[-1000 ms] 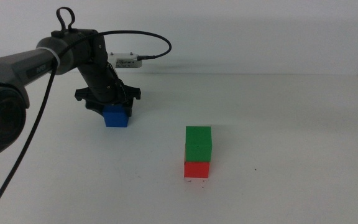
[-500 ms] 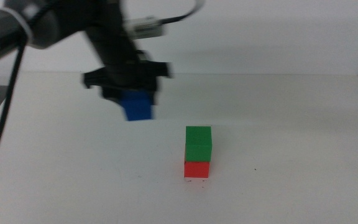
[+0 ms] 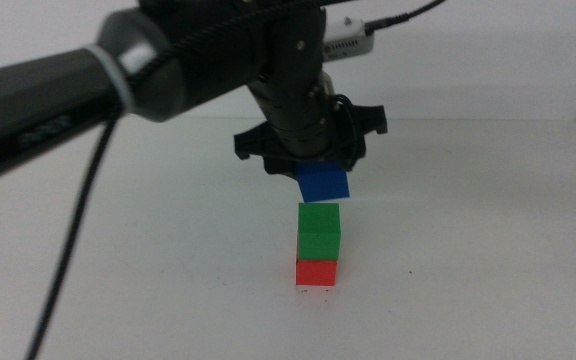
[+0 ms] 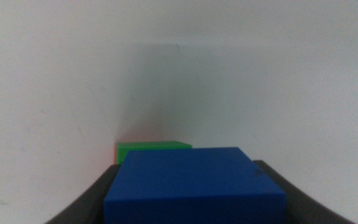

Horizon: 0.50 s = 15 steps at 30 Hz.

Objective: Stack red cubes first, then green, then blue cubes in a specific spot.

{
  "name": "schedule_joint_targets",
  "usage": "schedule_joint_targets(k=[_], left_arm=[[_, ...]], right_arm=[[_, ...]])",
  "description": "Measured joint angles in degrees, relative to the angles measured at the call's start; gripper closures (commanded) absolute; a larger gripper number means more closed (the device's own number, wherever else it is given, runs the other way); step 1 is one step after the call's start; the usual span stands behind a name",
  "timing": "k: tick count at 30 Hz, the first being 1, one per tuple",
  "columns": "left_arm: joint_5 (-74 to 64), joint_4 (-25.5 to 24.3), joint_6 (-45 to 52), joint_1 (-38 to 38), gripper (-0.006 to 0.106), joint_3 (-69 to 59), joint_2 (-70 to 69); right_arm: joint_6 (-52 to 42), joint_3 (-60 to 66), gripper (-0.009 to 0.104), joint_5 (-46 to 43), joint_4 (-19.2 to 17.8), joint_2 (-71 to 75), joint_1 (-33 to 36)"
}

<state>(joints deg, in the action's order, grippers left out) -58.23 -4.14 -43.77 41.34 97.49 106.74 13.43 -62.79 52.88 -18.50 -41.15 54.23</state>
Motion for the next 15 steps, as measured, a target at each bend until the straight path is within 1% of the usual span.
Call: schedule_joint_targets(k=[2,8,15], left_arm=[[-1.9,0.6,0.0,0.2,0.102,2.0,1.9],[-10.2,0.2,-0.1,0.3,0.102,9.4,7.8],[-11.7,0.0,-0.1,0.3,0.102,10.4,9.7]], right_arm=[[0.0,0.0,0.013,-0.1,0.0,0.0,0.0],[0.0,0.0,0.013,-0.1,0.0,0.0,0.0],[0.0,0.0,0.013,-0.1,0.0,0.0,0.0]])
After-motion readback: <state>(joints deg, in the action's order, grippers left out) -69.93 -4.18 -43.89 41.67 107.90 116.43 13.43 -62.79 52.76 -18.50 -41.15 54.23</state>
